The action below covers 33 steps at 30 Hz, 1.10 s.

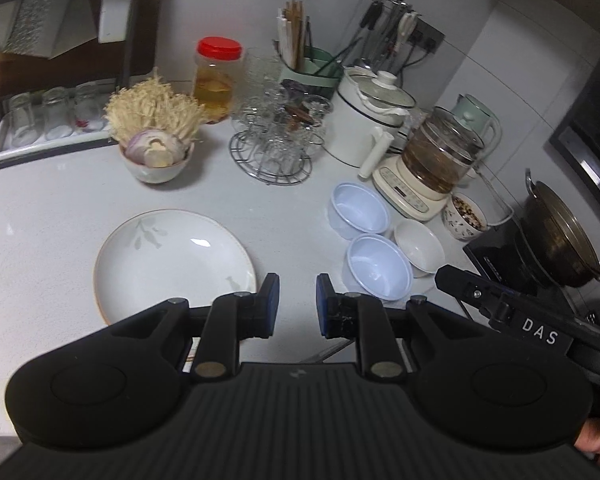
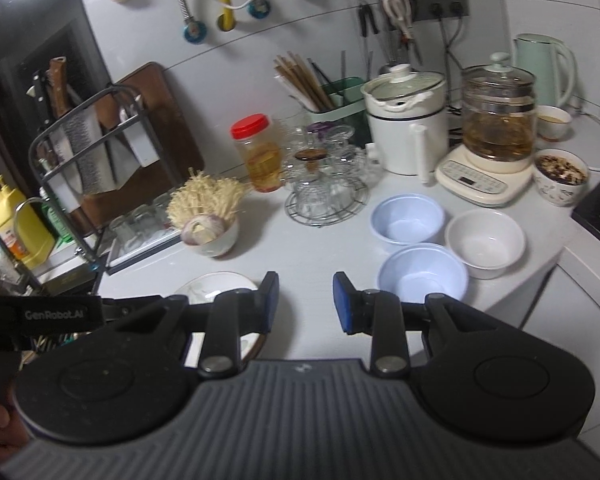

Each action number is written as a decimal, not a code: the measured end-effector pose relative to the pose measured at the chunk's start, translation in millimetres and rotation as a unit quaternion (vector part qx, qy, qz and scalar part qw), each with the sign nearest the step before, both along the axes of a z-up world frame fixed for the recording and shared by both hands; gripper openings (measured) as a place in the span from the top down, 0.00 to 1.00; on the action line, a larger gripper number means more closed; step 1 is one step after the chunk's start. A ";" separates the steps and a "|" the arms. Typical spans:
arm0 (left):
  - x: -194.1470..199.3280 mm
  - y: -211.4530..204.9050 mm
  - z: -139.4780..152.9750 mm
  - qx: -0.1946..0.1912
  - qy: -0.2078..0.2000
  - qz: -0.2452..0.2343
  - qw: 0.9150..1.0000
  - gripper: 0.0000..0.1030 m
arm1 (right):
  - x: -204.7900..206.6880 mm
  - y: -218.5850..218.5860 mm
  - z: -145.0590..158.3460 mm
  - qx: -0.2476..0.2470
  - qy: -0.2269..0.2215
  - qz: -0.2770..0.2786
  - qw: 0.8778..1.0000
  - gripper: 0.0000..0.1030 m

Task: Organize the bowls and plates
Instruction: 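Move both grippers to the light blue plastic bowl by the kettle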

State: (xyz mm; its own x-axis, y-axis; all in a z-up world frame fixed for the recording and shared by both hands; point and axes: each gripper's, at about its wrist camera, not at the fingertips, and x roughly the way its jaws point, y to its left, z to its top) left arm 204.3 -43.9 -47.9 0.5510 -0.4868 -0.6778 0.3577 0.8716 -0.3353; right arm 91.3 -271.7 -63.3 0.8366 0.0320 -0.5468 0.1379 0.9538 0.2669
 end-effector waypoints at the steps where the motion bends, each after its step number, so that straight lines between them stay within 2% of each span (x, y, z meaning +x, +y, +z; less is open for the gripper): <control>1: -0.1 -2.8 -0.8 0.000 -0.001 -0.004 1.000 0.79 | -1.4 -2.2 -0.9 0.001 0.001 -0.006 1.000 0.68; 10: 13.9 -31.8 -15.8 0.002 0.003 -0.045 0.999 0.79 | -11.6 -23.5 -15.1 0.015 0.009 -0.053 0.998 0.68; 18: 35.3 -67.8 -29.3 0.009 0.019 -0.075 0.997 0.79 | -3.6 -51.2 -22.3 0.016 0.016 -0.087 0.996 0.68; 28: 79.4 -104.5 -49.5 0.017 0.048 -0.081 0.995 0.79 | 26.0 -84.2 -35.8 0.027 0.037 -0.103 0.994 0.68; 33: 102.9 -125.2 -59.3 0.024 0.062 -0.086 0.994 0.74 | 46.3 -102.5 -42.4 0.032 0.050 -0.110 0.992 0.68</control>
